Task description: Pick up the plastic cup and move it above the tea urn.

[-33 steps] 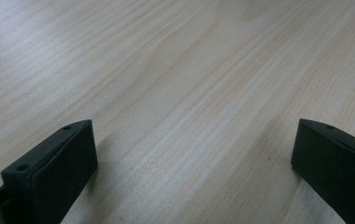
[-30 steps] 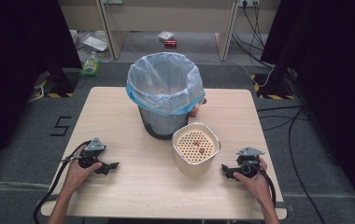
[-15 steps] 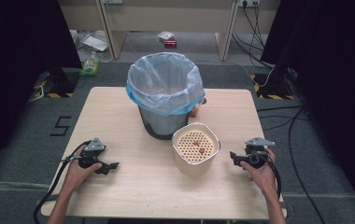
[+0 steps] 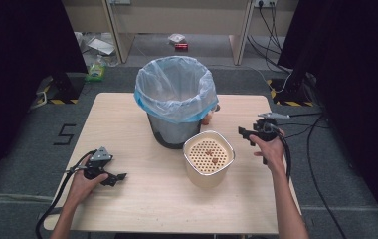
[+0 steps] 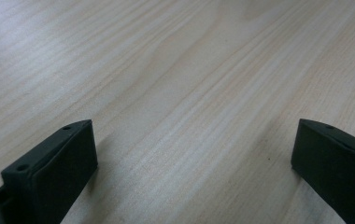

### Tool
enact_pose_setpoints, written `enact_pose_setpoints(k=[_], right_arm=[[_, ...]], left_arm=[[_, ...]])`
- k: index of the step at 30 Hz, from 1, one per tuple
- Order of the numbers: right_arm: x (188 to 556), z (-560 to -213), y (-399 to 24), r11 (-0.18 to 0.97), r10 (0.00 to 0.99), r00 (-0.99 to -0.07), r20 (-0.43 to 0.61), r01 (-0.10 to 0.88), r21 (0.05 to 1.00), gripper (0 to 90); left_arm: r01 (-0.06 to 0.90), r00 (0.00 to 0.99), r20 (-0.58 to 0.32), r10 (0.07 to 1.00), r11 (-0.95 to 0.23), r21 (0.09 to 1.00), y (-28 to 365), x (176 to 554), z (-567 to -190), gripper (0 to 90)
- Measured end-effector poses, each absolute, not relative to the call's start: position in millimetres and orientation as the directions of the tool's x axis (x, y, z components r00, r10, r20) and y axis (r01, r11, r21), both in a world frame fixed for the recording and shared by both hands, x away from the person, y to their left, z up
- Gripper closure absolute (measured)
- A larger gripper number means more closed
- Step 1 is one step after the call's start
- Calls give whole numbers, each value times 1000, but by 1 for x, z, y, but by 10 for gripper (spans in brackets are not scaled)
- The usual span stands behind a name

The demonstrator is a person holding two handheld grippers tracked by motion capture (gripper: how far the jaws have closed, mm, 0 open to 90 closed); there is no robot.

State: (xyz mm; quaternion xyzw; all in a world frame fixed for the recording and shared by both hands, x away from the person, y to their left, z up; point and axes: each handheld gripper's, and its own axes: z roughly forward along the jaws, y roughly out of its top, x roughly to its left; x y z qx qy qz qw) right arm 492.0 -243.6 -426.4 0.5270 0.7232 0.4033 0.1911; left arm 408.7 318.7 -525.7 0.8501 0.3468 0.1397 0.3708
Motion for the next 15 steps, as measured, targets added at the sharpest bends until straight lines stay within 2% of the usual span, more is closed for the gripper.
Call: enact_pose_setpoints(k=[6, 15], right_arm=[[528, -412, -220, 114, 910, -380, 166, 613, 782, 435], [563, -406, -192, 128, 904, -393, 167, 623, 772, 498]], left_arm=[[487, 719, -19, 695, -484, 727, 319, 408, -526, 0], [487, 719, -20, 694, -484, 727, 319, 409, -526, 0]])
